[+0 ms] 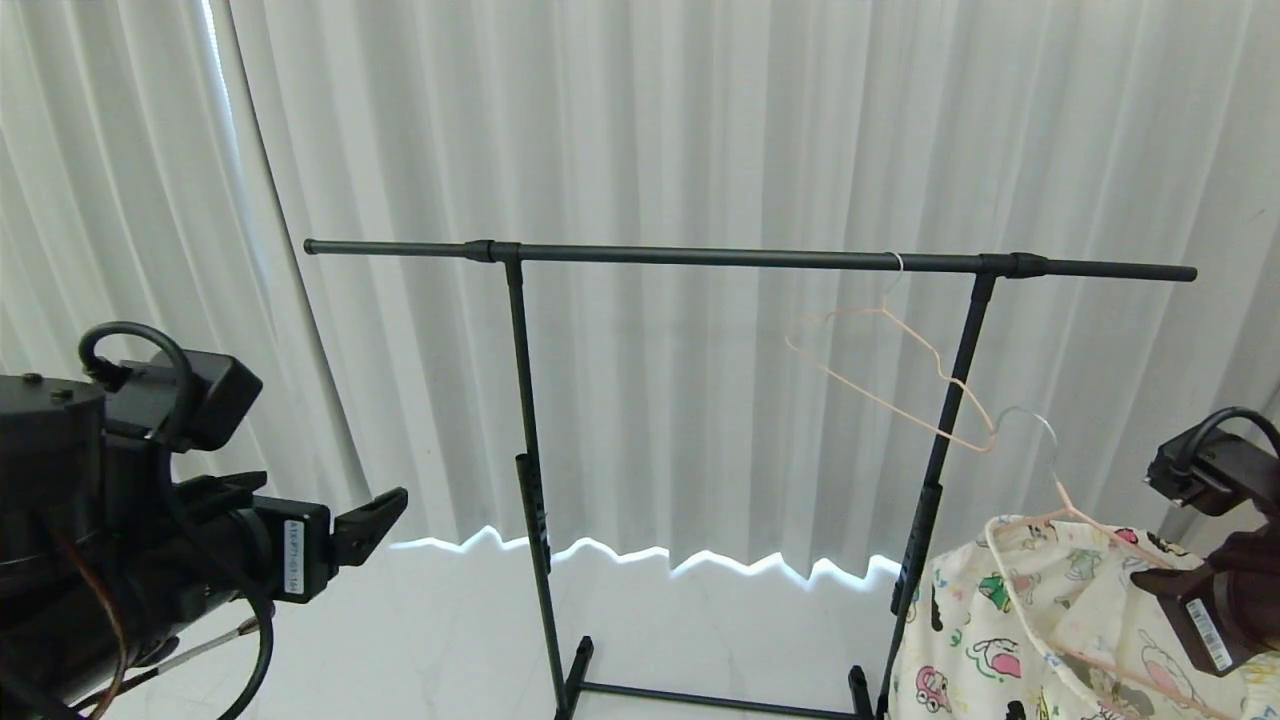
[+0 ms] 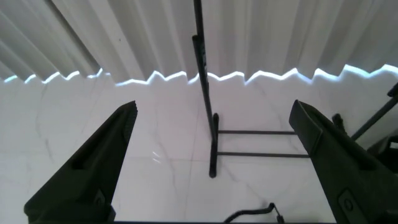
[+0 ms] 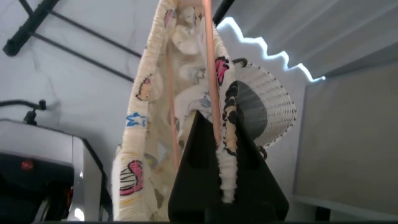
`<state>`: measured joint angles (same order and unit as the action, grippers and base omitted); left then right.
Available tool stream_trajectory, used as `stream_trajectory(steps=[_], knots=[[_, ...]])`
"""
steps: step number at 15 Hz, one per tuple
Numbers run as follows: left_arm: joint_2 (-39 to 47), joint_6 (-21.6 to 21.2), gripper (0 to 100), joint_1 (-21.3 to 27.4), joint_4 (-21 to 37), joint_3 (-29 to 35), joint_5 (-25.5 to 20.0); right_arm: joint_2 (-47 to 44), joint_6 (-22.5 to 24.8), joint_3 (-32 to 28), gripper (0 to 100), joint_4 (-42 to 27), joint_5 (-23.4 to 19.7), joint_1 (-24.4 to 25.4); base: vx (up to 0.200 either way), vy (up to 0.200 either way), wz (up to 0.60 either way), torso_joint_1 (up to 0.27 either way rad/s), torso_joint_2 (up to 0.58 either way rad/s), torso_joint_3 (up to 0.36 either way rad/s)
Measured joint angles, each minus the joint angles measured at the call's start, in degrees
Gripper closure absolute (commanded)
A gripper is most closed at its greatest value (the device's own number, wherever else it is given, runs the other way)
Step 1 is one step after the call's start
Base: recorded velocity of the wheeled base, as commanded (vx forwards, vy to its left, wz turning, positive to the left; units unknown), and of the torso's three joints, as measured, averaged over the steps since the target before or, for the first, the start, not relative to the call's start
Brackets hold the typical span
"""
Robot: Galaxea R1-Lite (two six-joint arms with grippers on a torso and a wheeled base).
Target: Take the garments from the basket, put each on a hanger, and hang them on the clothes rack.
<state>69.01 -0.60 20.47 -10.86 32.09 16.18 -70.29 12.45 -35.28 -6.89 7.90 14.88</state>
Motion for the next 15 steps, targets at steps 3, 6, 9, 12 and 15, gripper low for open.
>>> stream_trajectory(steps=[3,6,9,12,15], knots=[[-4.2,-3.5,0,-0.1,0.0,-1.3,0.2,-0.9,-3.6,-0.9,100,-1.3,0.1,1.6,0.000,0.000,0.00,0.000,0.00,0.000],[-6.5,-5.5,0,-2.3,0.0,-2.3,0.2,-2.8,-11.0,-3.2,100,-4.9,5.3,3.6,0.000,0.000,0.00,0.000,0.00,0.000],[-7.5,-5.6,0,-3.5,0.0,-2.9,0.2,-4.2,-13.4,-6.1,100,-5.5,6.0,4.9,0.000,0.000,0.00,0.000,0.00,0.000],[-7.9,-5.7,0,-3.7,0.0,-4.1,0.2,-5.3,-13.3,-7.8,100,-5.2,7.2,6.0,0.000,0.000,0.00,0.000,0.00,0.000],[-8.0,-5.7,0,-3.7,0.0,-4.5,0.2,-6.1,-13.2,-10.6,100,-4.9,7.8,6.8,0.067,0.000,0.00,0.001,0.00,-0.001]])
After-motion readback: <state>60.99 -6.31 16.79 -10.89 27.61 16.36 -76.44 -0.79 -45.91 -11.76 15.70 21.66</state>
